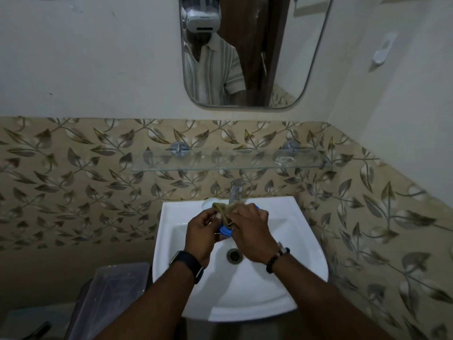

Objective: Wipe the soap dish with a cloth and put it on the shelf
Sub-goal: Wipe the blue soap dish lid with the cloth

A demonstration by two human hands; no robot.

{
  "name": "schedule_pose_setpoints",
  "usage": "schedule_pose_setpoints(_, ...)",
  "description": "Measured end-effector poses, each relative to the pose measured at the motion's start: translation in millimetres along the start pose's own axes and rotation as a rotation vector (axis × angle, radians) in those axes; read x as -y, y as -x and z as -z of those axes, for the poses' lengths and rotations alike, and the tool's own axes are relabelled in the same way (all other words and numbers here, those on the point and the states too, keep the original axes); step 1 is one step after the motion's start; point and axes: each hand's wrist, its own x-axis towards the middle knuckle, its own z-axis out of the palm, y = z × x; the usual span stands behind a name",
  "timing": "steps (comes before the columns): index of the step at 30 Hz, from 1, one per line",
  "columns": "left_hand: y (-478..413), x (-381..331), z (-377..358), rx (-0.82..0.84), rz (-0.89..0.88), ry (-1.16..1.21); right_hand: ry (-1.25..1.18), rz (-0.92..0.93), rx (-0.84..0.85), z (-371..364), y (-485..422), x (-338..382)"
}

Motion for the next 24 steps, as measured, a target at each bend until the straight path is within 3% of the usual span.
schedule_pose_setpoints(4, 2.3, -2.9, -12.9, -0.027, -0.028, 0.057, 0.096, 0.113, 0.000, 23.9, -2.5, -29.0)
schedule_pose_setpoints(11, -1.1, -10.1, -21.4, 0.028, -0.021, 0.012, 0.093, -0.106, -0.154, 3.0, -1.0, -7.5)
schedule_pose_setpoints(17, -6.6, -17.9, -19.3, 0.035, 0.003, 0.103, -0.081, 0.039, -0.054, 22.7, -1.3, -22.9)
schedule_pose_setpoints(24, -3.4, -25.4, -27.9, -0.044, -0.033, 0.120, 0.121, 0.276, -0.168, 49.6, 0.0, -45.2)
